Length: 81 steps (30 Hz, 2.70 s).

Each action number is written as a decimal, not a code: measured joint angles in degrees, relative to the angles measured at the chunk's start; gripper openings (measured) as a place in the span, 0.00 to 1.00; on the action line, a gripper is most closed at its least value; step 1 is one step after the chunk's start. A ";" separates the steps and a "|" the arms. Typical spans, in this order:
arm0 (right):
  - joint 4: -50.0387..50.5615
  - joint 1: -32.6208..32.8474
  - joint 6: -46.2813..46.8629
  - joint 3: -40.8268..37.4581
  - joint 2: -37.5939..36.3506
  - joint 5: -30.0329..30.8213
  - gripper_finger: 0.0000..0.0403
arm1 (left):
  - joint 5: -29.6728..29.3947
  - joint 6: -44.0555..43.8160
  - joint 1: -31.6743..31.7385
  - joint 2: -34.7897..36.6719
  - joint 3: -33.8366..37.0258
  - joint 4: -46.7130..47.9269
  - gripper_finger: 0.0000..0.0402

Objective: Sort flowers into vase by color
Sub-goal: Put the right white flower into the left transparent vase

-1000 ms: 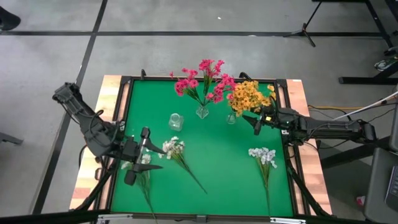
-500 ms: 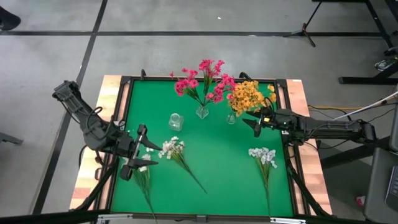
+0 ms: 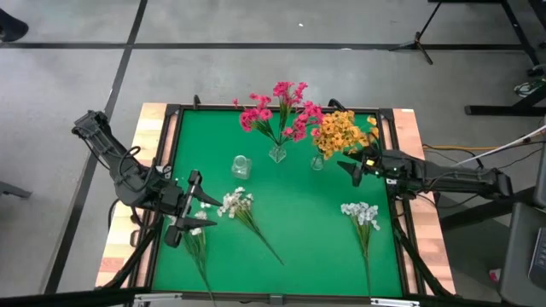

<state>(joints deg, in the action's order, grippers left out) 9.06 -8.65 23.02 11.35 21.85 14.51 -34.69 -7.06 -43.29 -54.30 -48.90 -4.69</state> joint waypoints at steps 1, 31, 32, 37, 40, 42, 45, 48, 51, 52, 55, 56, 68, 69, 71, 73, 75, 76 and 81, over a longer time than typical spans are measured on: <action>0.98 -0.02 0.89 0.00 -0.46 -0.96 0.62 | -0.01 0.01 0.00 0.00 0.00 0.00 0.53; -4.21 3.95 26.16 8.15 -8.02 -41.69 0.62 | 27.56 -17.45 -3.14 3.74 0.00 1.31 0.53; -7.03 5.70 26.11 8.15 -7.79 -40.50 0.62 | 27.44 -17.71 -3.91 3.72 0.00 1.33 0.53; -22.03 17.33 21.49 8.28 -3.55 -31.65 0.62 | 24.72 -14.80 -6.37 3.69 0.00 1.13 0.53; -27.92 25.76 18.80 8.29 2.78 -25.87 0.62 | 22.58 -11.85 -6.99 3.69 0.00 0.80 0.53; -28.40 31.22 18.51 9.45 7.92 -22.21 0.62 | 21.75 -10.69 -7.06 3.69 0.00 0.74 0.53; -25.36 39.13 19.53 13.33 16.03 -16.77 0.62 | 21.67 -10.37 -6.99 3.69 0.00 0.72 0.53; -15.07 46.50 24.27 19.58 22.85 -12.28 0.62 | 21.56 -10.35 -6.99 3.69 0.00 0.72 0.53; -0.32 53.03 33.10 26.95 28.61 -6.45 0.62 | 21.58 -10.34 -6.99 3.69 0.00 0.74 0.53; 4.88 54.64 37.01 29.30 30.55 -4.78 0.62 | 21.56 -10.33 -6.99 3.69 0.00 0.72 0.53; 16.99 58.64 50.99 35.44 36.24 -0.32 0.62 | 21.59 -10.35 -6.99 3.69 0.00 0.74 0.53; 20.21 59.91 56.09 37.13 38.08 0.79 0.62 | 21.59 -10.35 -6.99 3.69 0.00 0.74 0.53; 40.04 65.31 96.58 44.35 58.71 -10.09 0.62 | 21.67 -10.33 -7.01 3.69 0.00 1.23 0.53; 40.00 65.31 97.67 44.35 60.15 -11.63 0.62 | 21.69 -10.33 -7.02 3.69 0.00 1.31 0.53; 39.94 65.29 99.36 44.35 62.80 -14.53 0.62 | 21.69 -10.34 -7.02 3.69 0.00 1.29 0.53; 40.00 65.29 100.73 44.35 65.18 -17.17 0.62 | 21.69 -10.33 -7.02 3.69 0.00 1.29 0.53; 40.10 65.29 101.66 44.35 66.93 -17.47 0.62 | 21.69 -10.27 -7.02 3.69 0.00 1.29 0.53; 40.08 65.27 101.99 44.35 67.63 -16.96 0.62 | 21.69 -10.10 -7.02 3.69 0.00 1.29 0.53; 40.06 64.75 102.86 44.35 70.49 -13.82 0.62 | 21.69 -8.84 -7.02 3.69 0.00 1.29 0.53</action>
<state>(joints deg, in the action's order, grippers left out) 49.12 56.10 125.88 55.70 92.35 0.69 -12.99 -15.90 -50.30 -50.61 -48.90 -3.40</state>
